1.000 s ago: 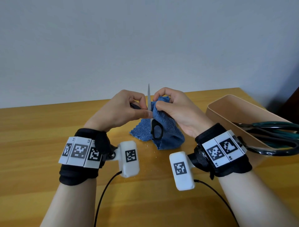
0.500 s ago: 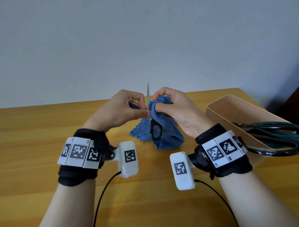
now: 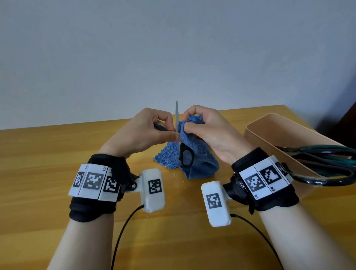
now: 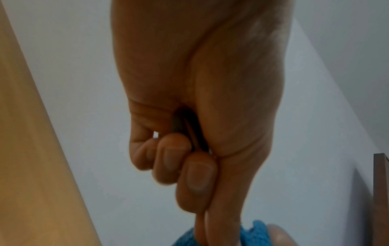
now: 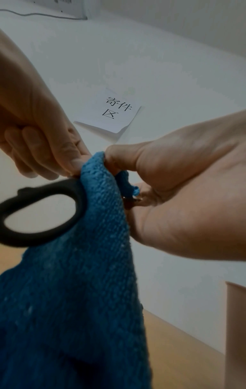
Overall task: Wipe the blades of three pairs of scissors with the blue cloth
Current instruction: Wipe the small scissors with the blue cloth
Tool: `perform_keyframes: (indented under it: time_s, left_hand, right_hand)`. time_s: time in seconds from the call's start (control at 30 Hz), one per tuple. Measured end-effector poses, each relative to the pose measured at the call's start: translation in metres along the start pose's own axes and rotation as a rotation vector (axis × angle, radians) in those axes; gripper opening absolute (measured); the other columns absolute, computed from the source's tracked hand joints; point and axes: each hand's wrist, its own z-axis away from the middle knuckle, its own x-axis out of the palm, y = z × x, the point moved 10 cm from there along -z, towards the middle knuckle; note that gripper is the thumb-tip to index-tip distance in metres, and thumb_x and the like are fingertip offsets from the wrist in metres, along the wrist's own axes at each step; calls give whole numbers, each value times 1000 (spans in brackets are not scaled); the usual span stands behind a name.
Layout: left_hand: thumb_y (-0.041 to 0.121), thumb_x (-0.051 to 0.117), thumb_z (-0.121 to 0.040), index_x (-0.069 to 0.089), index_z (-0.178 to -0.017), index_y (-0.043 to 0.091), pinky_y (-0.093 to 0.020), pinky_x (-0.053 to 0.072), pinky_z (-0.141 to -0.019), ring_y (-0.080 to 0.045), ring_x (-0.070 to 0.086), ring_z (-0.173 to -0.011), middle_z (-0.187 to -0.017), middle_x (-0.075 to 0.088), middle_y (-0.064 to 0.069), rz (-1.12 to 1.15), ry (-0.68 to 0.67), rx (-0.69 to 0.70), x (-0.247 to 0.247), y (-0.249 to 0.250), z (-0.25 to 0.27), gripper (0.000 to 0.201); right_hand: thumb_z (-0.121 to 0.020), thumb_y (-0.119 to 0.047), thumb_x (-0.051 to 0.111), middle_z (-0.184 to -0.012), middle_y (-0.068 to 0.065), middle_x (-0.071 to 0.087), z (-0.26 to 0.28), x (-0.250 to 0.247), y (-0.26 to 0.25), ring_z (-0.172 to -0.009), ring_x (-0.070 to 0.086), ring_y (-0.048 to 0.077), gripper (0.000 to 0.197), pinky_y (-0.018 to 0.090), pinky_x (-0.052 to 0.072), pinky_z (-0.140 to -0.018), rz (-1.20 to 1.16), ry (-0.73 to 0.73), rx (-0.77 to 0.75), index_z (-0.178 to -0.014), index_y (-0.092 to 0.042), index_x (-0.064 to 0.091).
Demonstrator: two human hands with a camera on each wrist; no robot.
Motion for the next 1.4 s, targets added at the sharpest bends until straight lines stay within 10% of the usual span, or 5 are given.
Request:
perform_keyframes:
  time_s: [0.3,0.47,0.9,1.17,1.4]
  left_hand:
    - [19,82,-83,63,-72,5,-11,37,-52,-6,43,-50,-58,60,1,-4,12,4,0,0,-1,26]
    - [20,81,-83,62,-73,2,-15,36,-54,-13,42,-58,-65,58,-20,46,18,39,-4,5,2,28]
    - [22,79,-83,58,-72,2,-11,32,-47,-4,39,-46,-49,48,13,87,120,20,-33,-7,9,31]
    - [24,80,-83,58,-70,6,-15,30,-46,-9,34,-48,-49,43,5,86,117,15,-27,-7,6,31]
    - [16,79,-84,57,-74,0,-8,32,-45,-3,39,-43,-47,47,11,109,103,22,-24,-6,6,30]
  right_hand:
    - [-83,-3,68,-81,1,63,1,1,1,-72,60,12,14,28,51,-64,-29,-16,13,-86,-16,65]
    - [-83,0,65,-75,2,60,1,-2,-6,-66,57,12,15,27,50,-62,-68,39,-22,-83,-15,64]
    - [-86,3,62,-81,6,59,2,-54,8,-68,57,14,12,24,49,-56,-308,396,-27,-92,-8,61]
    - [-87,-1,69,-93,10,71,-2,2,9,-77,68,21,32,33,57,-70,-436,3,75,-117,-10,60]
    - [-90,0,66,-86,12,67,-2,-24,15,-71,63,22,27,30,55,-61,-538,218,54,-115,-8,58]
